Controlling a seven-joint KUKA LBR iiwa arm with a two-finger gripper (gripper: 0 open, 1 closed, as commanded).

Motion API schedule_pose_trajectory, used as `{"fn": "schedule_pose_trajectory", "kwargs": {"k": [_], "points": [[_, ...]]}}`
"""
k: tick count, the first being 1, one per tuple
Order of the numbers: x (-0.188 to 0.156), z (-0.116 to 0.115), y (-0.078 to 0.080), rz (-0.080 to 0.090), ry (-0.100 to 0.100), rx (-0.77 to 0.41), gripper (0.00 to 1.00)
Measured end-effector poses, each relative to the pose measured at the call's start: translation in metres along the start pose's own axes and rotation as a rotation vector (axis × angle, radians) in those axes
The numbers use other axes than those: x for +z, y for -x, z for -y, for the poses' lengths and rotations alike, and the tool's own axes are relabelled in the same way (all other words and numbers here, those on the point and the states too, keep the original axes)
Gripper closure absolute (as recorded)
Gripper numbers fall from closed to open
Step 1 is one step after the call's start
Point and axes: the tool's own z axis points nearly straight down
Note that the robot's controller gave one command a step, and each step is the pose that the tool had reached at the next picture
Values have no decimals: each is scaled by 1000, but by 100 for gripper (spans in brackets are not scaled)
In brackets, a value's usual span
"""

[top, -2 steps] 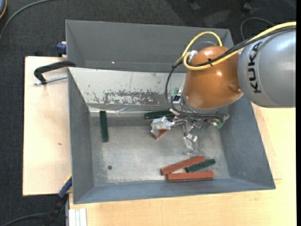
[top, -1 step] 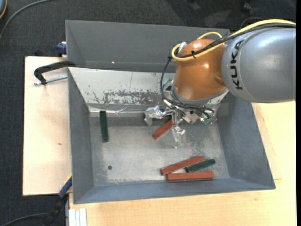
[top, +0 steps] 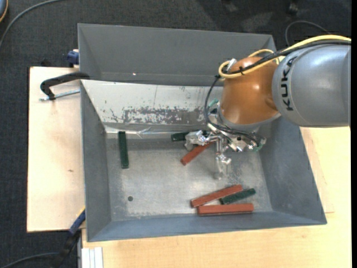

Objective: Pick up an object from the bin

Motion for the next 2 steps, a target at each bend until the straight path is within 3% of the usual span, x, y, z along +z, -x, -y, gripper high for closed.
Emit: {"fn": "schedule_pose_trajectory", "kwargs": {"k": [1,2], "points": [[-2,-2,2,4,0,-4,100],[-149,-40,6,14,-8,20,100]]}}
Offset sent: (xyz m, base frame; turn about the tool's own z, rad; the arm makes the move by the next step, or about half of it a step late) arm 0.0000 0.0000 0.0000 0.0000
